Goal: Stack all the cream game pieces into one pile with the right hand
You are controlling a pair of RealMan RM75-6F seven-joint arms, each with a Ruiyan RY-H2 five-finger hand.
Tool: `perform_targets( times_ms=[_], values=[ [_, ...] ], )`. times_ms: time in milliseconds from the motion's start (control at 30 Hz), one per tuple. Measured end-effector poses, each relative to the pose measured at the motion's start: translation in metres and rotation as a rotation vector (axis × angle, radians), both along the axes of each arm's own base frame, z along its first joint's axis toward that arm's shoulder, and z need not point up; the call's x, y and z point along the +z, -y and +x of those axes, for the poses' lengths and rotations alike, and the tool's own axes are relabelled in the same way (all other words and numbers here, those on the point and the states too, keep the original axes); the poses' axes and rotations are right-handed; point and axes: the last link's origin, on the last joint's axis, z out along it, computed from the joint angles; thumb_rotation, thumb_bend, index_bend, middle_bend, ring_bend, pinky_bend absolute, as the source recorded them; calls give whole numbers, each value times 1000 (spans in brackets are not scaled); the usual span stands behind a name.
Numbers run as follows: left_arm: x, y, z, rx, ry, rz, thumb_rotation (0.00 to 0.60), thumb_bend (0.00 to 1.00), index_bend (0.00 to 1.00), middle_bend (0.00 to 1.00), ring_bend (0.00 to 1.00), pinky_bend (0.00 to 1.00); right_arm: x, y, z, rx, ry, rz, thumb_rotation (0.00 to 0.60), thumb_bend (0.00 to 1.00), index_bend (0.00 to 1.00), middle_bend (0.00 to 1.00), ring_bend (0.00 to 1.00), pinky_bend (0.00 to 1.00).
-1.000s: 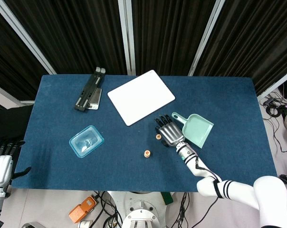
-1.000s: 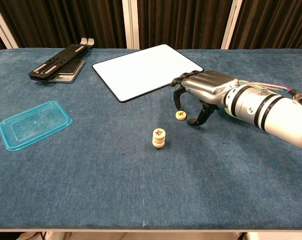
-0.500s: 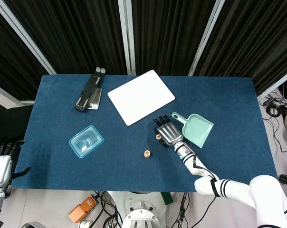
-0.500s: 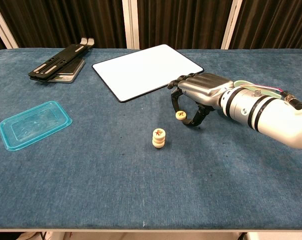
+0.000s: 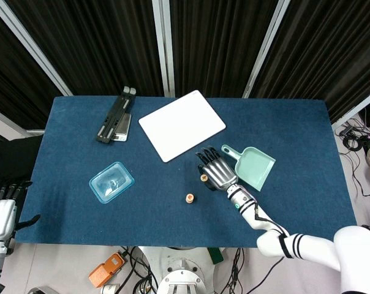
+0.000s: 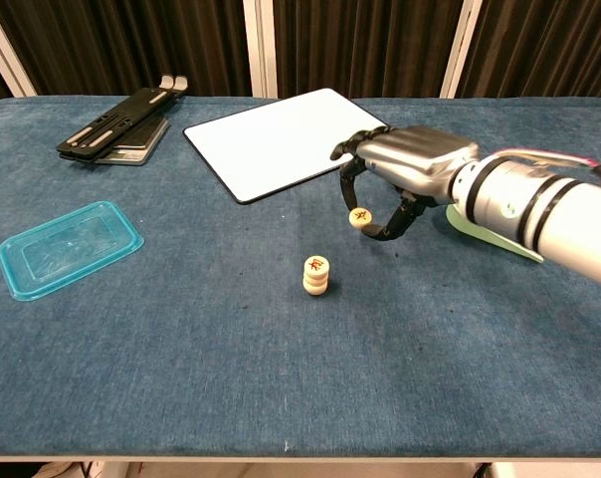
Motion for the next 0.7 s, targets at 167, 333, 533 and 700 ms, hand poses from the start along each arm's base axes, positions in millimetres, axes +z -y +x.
perform_targets(
  times_ms=[167, 333, 533, 700],
  values=[
    [0, -1, 2, -6, -1, 1, 600, 69, 195, 135, 77, 0, 17, -20, 12, 53, 43, 33, 600, 466, 567, 166, 6, 21],
    [1, 1, 3, -6, -5, 0, 600, 69, 195, 135, 77, 0, 23, -39, 16, 101, 30, 81, 600, 466, 549, 166, 6, 21],
    [1, 3, 3, 0, -5, 0, 600, 69, 196, 135, 77, 0, 9, -46, 20, 116, 7, 120, 600, 466, 538, 165, 6, 21],
    [1, 2, 2, 2, -5, -1, 600, 69, 196, 135, 77, 0, 3, -46, 27, 131, 8, 127, 600, 466, 534, 165, 6, 21]
  ],
)
